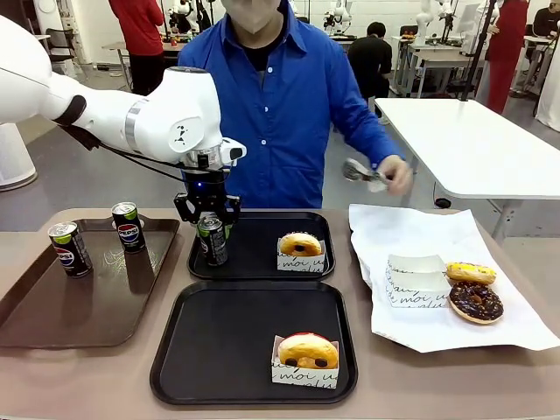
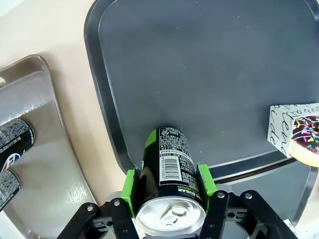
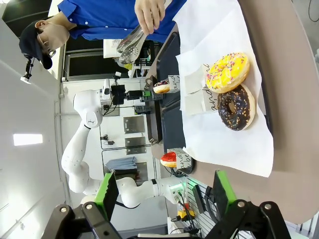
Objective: Set up donuts and drinks on trays.
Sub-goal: Pick up one Pepsi coke and place it on the Flat Tray.
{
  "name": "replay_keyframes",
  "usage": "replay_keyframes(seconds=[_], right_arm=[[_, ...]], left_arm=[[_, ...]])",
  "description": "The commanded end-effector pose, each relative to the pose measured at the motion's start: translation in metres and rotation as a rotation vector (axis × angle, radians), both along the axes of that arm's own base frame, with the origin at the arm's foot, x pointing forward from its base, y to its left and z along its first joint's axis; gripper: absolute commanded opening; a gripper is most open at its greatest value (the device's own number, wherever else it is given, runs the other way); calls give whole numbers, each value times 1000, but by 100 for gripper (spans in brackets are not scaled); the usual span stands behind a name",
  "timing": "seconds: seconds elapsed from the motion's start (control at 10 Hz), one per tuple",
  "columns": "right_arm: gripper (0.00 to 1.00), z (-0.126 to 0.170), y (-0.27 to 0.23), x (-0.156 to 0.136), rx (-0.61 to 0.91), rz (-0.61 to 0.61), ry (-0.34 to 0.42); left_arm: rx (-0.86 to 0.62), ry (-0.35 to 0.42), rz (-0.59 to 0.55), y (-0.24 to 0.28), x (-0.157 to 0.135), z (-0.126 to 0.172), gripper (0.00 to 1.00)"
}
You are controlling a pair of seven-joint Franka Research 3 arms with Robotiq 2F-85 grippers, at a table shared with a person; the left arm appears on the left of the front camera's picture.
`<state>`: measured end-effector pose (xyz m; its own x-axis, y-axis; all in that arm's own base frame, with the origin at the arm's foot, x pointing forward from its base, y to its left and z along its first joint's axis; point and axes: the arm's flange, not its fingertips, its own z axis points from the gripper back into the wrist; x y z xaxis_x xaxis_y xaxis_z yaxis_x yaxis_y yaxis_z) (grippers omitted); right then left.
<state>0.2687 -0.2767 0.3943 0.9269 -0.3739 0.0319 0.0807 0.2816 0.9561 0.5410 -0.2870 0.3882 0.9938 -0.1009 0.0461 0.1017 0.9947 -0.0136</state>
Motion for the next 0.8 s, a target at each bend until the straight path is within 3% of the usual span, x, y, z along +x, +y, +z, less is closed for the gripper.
replay_keyframes(seconds=[0.0, 0.1, 0.3, 0.4, 0.6, 0.7], right_arm=[[100, 0, -1, 0, 10, 1, -7], [100, 0, -1, 0, 10, 1, -7], [100, 0, -1, 0, 10, 1, -7], [100, 0, -1, 0, 10, 1, -7], [100, 0, -1, 0, 10, 1, -7], [100, 0, -1, 0, 10, 1, -7]], left_arm=[[10, -3, 33, -2, 3, 2, 58], [0, -4, 26, -3, 2, 5, 100], [-31, 4, 13, -2, -3, 21, 100], [-31, -10, 2, 0, -12, 33, 81], [-36, -24, -22, 16, -36, 56, 100], [-35, -28, -40, 26, -51, 67, 100]])
